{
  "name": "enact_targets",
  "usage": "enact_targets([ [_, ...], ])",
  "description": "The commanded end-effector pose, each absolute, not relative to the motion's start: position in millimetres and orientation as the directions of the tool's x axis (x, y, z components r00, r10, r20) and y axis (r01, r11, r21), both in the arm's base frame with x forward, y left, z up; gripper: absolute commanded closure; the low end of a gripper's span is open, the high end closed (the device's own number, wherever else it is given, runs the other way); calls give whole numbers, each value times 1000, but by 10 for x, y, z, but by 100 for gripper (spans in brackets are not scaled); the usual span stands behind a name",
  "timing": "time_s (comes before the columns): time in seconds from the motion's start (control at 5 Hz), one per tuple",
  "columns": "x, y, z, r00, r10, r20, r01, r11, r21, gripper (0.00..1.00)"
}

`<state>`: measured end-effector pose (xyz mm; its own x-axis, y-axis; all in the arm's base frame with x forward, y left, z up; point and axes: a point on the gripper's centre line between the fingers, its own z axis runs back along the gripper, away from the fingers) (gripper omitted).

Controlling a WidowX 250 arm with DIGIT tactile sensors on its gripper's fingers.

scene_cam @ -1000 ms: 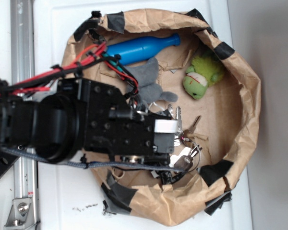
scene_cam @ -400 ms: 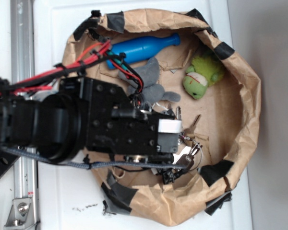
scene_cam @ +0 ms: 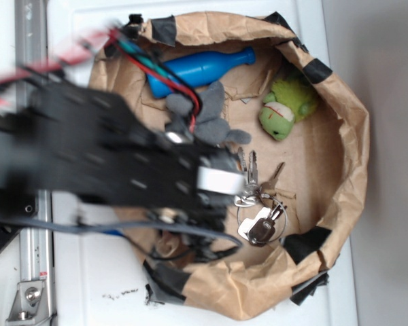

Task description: Grab the rock.

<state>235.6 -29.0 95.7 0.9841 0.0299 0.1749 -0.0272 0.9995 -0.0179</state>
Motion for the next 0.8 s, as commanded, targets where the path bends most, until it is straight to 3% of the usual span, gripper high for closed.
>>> enact_targets([
  [0.0,2195,9,1697,963,-85,256,98,995,-36,100],
  [0.2,2268,-33,1728,963,-84,255,110,990,-89,100],
  [0.6,2188,-67,1584,960,-56,273,73,996,-54,100],
])
